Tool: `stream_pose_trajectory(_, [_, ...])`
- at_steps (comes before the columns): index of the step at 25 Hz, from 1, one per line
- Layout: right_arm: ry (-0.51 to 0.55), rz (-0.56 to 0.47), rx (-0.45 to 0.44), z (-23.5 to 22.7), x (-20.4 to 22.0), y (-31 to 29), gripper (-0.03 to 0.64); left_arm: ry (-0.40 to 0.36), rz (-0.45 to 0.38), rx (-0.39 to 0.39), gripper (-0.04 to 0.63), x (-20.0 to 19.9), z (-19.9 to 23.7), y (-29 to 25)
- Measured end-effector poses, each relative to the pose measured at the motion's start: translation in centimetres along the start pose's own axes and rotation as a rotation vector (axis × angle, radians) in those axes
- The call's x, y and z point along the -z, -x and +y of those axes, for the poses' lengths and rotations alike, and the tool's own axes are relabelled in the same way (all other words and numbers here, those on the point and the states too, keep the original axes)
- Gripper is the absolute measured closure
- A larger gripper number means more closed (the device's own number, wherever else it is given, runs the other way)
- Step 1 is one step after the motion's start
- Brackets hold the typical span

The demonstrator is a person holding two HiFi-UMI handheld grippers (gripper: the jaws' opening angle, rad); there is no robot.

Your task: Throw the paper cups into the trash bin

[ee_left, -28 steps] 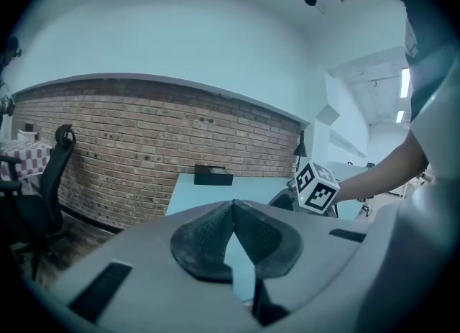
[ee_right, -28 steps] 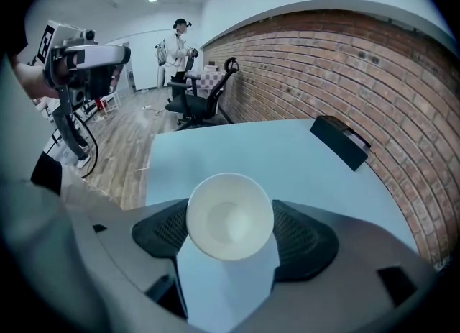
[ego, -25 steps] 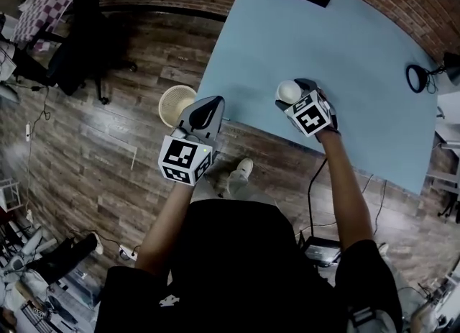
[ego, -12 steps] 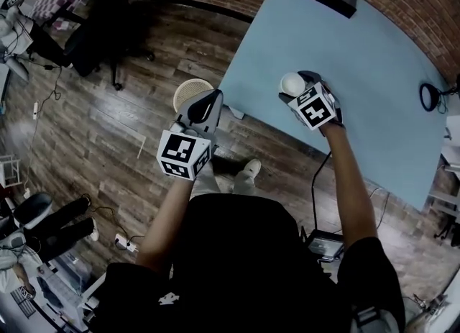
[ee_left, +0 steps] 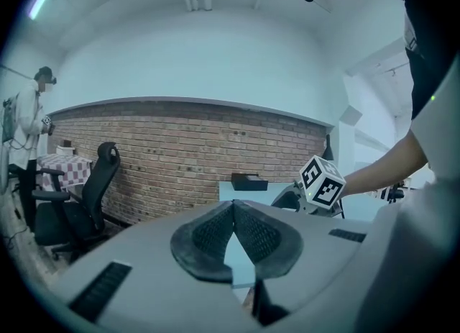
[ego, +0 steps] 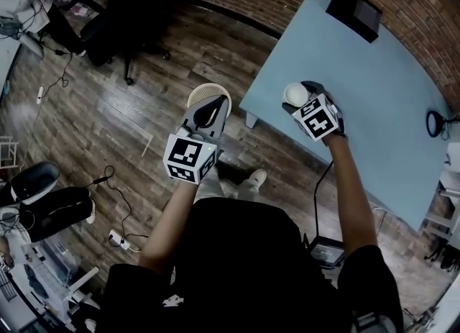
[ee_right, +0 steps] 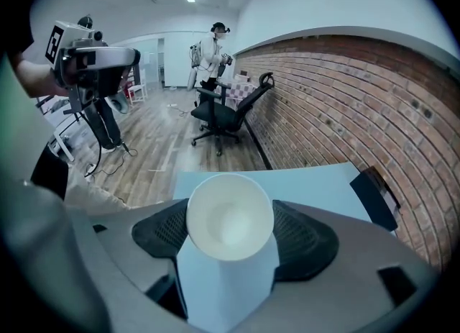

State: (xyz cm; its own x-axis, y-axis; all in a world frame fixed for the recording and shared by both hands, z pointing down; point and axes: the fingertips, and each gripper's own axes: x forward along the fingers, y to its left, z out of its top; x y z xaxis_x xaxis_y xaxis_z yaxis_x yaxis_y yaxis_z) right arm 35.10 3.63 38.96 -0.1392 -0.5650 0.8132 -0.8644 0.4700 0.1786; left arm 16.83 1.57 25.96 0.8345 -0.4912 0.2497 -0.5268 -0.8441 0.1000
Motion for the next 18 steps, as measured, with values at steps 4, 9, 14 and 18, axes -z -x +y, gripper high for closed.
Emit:
stream_pose_trajectory(4, [0.005,0.002,-0.021,1.5,-2.3,-1.4,0.256,0.014,-0.010,-0.017,0.586,0.0,2.6,1.4])
stream_pose_trajectory(9, [0.018,0.011,-0.041,2.9,-4.6,-3.3,0.256,0.041,-0.005,-0.052,0.586,0.9,6.0,3.1])
stream_pose_trajectory(14, [0.034,0.010,-0.075,4.9,-7.4,-5.3,0.256,0.076,-0.002,-0.095,0.586,1.6,9.3,4.8])
stream_pose_trajectory(18, [0.054,0.009,-0.109,6.3,-9.6,-7.1,0.256,0.101,-0.009,-0.128,0.586,2.0,11.7,5.7])
